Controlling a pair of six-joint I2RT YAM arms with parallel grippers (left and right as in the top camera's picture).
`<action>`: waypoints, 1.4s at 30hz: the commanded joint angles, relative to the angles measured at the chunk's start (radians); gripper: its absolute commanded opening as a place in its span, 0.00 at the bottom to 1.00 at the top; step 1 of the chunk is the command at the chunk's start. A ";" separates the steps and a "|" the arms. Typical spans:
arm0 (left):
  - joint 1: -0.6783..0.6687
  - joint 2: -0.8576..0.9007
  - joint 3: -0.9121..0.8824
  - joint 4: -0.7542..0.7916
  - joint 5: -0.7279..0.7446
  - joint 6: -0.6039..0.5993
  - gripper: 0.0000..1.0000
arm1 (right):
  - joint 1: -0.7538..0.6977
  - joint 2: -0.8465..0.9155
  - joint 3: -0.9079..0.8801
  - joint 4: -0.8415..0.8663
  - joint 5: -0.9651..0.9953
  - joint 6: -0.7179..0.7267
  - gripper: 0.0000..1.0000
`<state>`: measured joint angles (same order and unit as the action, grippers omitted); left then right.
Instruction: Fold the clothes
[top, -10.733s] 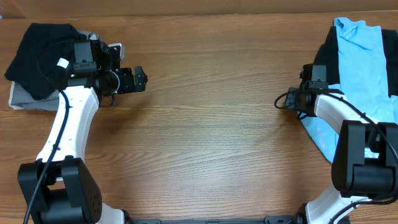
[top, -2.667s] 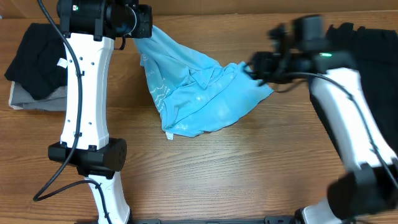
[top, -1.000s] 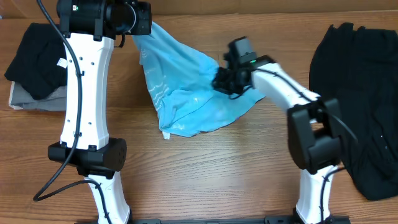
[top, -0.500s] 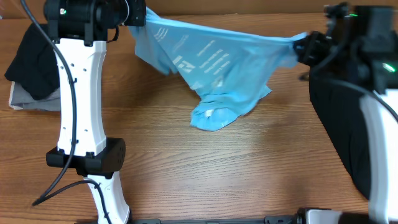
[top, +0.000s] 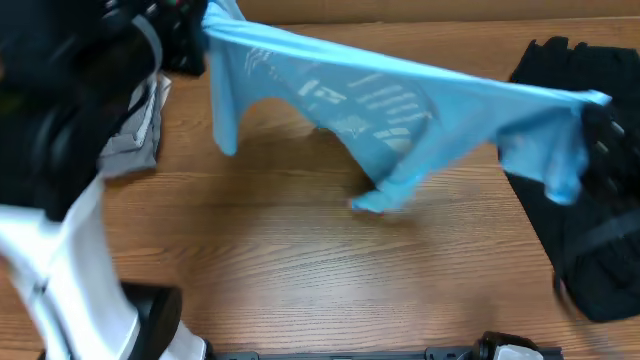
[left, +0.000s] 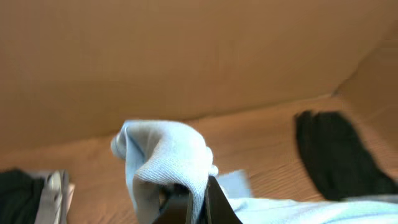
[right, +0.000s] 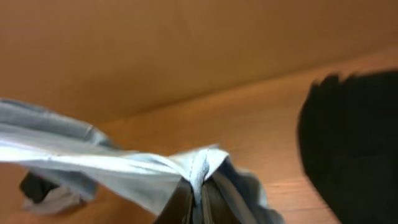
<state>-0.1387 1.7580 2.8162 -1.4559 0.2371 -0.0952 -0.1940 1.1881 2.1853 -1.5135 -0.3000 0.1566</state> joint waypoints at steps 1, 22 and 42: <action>0.019 -0.079 0.023 -0.012 -0.034 0.020 0.04 | -0.030 -0.031 0.149 -0.066 0.212 -0.009 0.04; 0.020 0.253 -0.109 -0.171 -0.218 -0.026 0.04 | -0.029 0.528 0.208 -0.180 0.126 -0.188 0.04; -0.089 0.856 -0.111 -0.032 -0.177 0.040 0.13 | -0.065 1.185 0.208 -0.052 0.122 -0.209 0.04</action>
<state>-0.2230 2.5950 2.7007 -1.4960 0.1253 -0.1097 -0.2031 2.3737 2.3817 -1.5761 -0.2497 -0.0513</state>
